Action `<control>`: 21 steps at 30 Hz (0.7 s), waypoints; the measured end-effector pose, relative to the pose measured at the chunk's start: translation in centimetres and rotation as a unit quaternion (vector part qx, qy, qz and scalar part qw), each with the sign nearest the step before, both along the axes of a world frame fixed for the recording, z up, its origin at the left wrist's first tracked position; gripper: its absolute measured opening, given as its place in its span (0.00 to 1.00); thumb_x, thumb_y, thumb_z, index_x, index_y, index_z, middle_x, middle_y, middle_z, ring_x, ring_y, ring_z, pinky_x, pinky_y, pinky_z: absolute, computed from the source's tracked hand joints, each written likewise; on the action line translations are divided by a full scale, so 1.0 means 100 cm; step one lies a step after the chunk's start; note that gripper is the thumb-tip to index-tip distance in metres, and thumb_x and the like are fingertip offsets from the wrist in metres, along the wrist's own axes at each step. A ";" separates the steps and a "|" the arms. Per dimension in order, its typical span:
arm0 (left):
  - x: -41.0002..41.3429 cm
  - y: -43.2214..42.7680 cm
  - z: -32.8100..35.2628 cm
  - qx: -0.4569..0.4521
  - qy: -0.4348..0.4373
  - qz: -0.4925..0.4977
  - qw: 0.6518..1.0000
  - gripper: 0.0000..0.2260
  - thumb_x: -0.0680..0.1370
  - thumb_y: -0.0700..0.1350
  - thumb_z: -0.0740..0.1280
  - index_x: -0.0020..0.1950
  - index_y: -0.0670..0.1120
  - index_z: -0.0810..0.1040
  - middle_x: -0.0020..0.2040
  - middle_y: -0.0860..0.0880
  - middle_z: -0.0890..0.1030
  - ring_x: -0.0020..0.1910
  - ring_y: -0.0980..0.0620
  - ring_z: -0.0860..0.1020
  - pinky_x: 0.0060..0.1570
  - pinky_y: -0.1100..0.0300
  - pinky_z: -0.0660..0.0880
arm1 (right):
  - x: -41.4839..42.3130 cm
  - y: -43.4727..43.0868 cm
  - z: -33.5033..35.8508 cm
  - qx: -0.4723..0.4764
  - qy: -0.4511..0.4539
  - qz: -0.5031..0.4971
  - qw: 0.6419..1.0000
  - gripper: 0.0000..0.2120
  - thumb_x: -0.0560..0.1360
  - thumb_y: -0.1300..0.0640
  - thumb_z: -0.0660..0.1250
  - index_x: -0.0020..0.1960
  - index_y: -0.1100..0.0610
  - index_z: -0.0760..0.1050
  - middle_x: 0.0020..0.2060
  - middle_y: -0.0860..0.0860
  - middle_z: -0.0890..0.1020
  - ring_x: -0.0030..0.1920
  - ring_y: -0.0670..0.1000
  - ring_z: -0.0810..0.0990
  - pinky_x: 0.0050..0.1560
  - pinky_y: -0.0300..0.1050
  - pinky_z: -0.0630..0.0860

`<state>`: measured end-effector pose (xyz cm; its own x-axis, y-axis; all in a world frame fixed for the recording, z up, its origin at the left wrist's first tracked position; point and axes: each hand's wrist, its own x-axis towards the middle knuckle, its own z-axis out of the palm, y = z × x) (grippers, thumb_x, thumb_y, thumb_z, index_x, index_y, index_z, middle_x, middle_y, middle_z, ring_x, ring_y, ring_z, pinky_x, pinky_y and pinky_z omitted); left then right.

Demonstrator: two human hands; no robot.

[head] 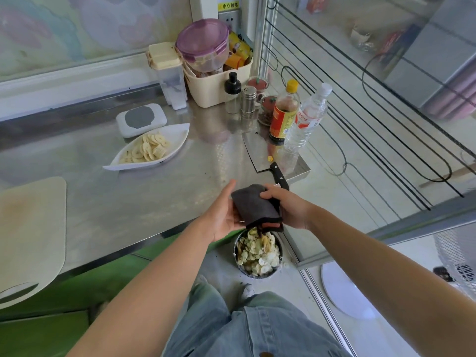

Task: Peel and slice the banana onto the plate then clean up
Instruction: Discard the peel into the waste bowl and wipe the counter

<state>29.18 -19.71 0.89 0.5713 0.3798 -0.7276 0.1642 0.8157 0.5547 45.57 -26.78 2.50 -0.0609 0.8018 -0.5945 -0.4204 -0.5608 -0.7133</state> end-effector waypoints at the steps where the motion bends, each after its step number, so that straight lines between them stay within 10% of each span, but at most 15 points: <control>1: 0.001 -0.001 0.001 0.008 -0.011 0.018 1.000 0.26 0.78 0.62 0.57 0.63 0.42 0.74 0.59 0.41 0.80 0.58 0.43 0.78 0.54 0.48 0.76 | 0.001 0.001 -0.002 0.014 -0.028 0.001 1.000 0.12 0.77 0.62 0.61 0.60 0.60 0.74 0.49 0.57 0.81 0.49 0.55 0.80 0.48 0.46 0.79; 7: -0.003 -0.004 0.002 0.208 0.041 0.008 0.977 0.11 0.82 0.43 0.60 0.62 0.43 0.75 0.49 0.48 0.81 0.45 0.55 0.80 0.39 0.63 0.76 | 0.007 0.001 -0.018 0.012 -0.313 -0.045 0.948 0.22 0.73 0.57 0.71 0.64 0.54 0.71 0.58 0.55 0.75 0.58 0.55 0.75 0.54 0.46 0.75; 11: 0.005 -0.007 0.002 0.256 0.049 0.035 0.965 0.07 0.82 0.40 0.59 0.57 0.48 0.74 0.52 0.46 0.80 0.50 0.51 0.79 0.47 0.56 0.77 | -0.006 -0.003 -0.022 -0.077 -0.125 -0.039 0.988 0.36 0.73 0.43 0.68 0.74 0.44 0.52 0.65 0.49 0.64 0.66 0.56 0.68 0.61 0.55 0.73; 14: 0.010 -0.010 0.007 0.203 0.023 0.038 0.978 0.07 0.81 0.40 0.59 0.55 0.48 0.75 0.51 0.46 0.80 0.49 0.50 0.79 0.41 0.55 0.78 | -0.017 -0.007 -0.030 -0.040 0.022 -0.035 0.998 0.33 0.73 0.47 0.70 0.72 0.51 0.58 0.66 0.54 0.72 0.62 0.57 0.76 0.54 0.54 0.79; 21: -0.023 0.017 -0.020 0.366 0.191 -0.041 0.910 0.10 0.78 0.48 0.64 0.49 0.43 0.80 0.43 0.47 0.80 0.44 0.46 0.78 0.46 0.53 0.74 | -0.021 0.025 -0.027 -0.031 -0.086 -0.085 0.992 0.26 0.76 0.61 0.67 0.68 0.52 0.59 0.58 0.62 0.76 0.44 0.57 0.81 0.37 0.49 0.82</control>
<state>26.89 -18.01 -1.06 0.3787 0.8096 -0.4484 0.5031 0.2266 0.8340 43.47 -24.30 -0.22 0.1785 0.7530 -0.6334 -0.3879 -0.5377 -0.7486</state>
